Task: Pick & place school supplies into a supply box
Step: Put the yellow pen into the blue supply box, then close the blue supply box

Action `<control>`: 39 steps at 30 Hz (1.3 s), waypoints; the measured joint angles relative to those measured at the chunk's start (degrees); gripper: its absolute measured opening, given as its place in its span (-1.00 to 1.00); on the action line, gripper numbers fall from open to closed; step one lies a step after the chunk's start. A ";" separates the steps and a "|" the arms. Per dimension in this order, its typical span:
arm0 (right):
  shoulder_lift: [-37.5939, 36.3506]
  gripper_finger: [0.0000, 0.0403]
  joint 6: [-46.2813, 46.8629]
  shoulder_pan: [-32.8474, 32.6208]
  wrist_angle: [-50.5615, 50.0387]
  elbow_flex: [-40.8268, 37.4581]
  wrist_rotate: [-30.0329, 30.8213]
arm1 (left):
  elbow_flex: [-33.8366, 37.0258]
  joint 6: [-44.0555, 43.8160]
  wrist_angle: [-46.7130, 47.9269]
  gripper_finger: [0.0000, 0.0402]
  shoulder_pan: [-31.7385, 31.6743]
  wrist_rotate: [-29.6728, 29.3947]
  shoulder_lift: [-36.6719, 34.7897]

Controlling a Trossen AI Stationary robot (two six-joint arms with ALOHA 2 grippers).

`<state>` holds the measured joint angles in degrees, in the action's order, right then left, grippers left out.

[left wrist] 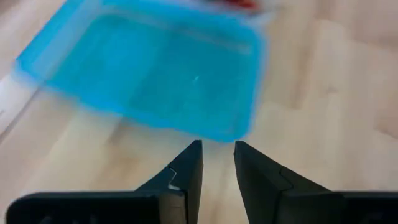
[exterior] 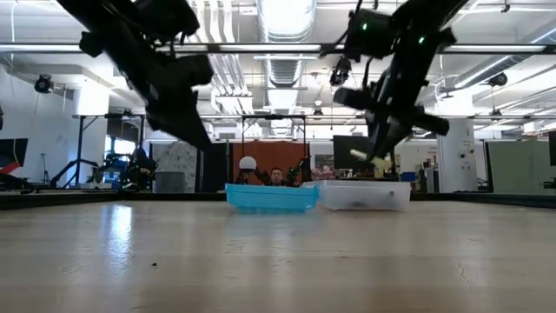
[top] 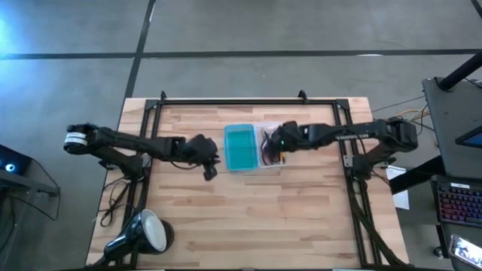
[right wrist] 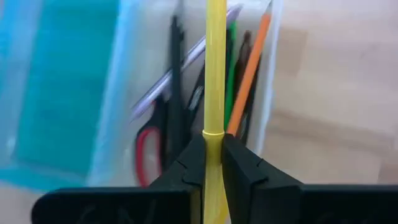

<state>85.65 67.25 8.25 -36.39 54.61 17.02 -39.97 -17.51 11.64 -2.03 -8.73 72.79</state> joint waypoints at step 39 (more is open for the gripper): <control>-2.54 -0.94 -2.72 6.86 -7.64 -5.02 -1.47 | 4.54 -27.22 -24.70 -0.99 -14.92 9.80 21.40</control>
<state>83.11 64.53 15.11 -44.03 49.59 15.55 -35.43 -44.72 -13.06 -16.95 1.07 94.20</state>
